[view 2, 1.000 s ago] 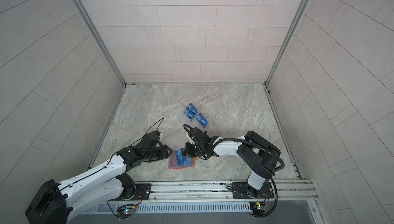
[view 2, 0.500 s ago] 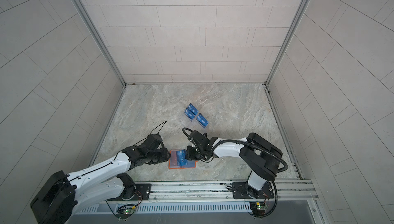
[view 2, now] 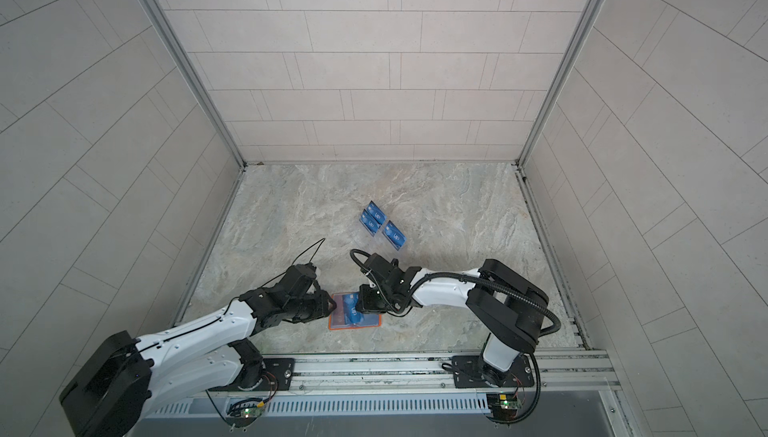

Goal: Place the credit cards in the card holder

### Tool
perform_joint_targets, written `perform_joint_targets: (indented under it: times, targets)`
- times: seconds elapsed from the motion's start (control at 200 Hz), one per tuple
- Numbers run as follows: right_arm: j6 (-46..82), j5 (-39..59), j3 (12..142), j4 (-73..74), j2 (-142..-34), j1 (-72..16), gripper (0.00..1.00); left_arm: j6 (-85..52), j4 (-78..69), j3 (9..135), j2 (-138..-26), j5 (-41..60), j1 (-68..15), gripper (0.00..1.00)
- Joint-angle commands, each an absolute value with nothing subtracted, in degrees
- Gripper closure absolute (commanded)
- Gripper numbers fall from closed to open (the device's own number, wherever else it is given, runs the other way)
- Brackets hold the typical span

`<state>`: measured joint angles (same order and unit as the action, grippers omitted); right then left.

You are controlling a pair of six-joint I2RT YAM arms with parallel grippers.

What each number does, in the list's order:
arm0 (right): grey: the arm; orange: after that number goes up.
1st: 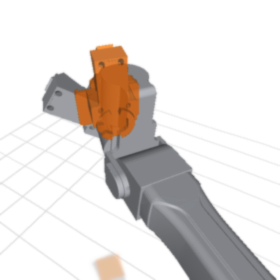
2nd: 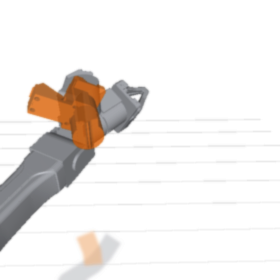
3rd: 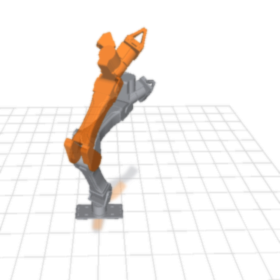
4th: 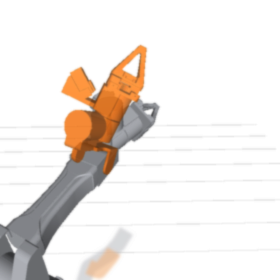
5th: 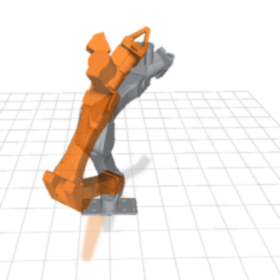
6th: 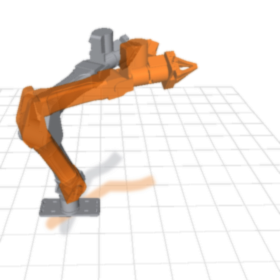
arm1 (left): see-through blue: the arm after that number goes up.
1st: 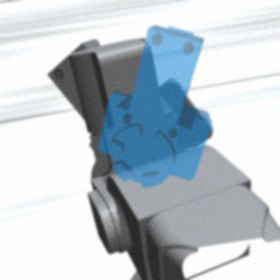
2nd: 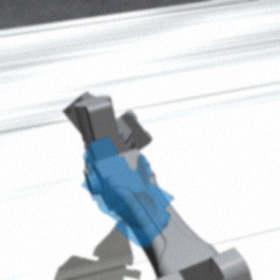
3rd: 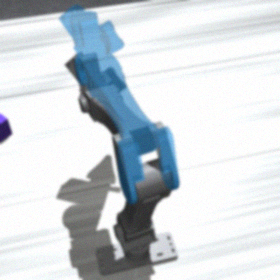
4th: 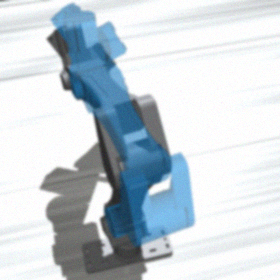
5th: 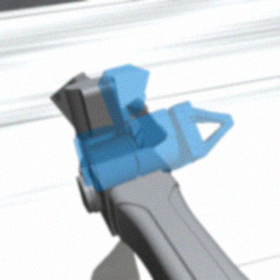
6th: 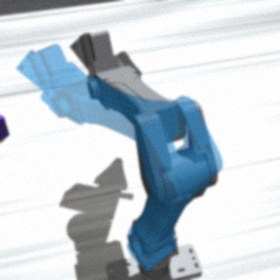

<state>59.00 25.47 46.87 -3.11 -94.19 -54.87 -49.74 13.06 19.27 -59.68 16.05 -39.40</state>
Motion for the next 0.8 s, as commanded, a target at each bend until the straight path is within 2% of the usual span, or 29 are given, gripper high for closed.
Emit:
perform_joint_targets:
  times: [0.0, 0.27, 0.561, 0.796]
  targets:
    - [60.1, 25.1, 48.4, -4.7, -95.5, -55.7, 0.73, -50.3, 10.7, 18.3, -60.0, 16.9, -39.5, 0.59]
    - [59.6, 23.6, 49.8, -6.3, -95.6, -56.1, 0.71, -50.9, 8.8, 17.1, -59.8, 16.9, -39.6, 0.59]
    - [53.2, 18.3, 55.5, -18.1, -95.1, -56.5, 0.66, -50.3, 9.8, 17.2, -59.3, 15.9, -39.5, 0.59]
    - [52.8, 20.1, 55.8, -18.5, -97.6, -56.7, 0.64, -50.4, 8.6, 17.1, -60.2, 16.4, -39.5, 0.59]
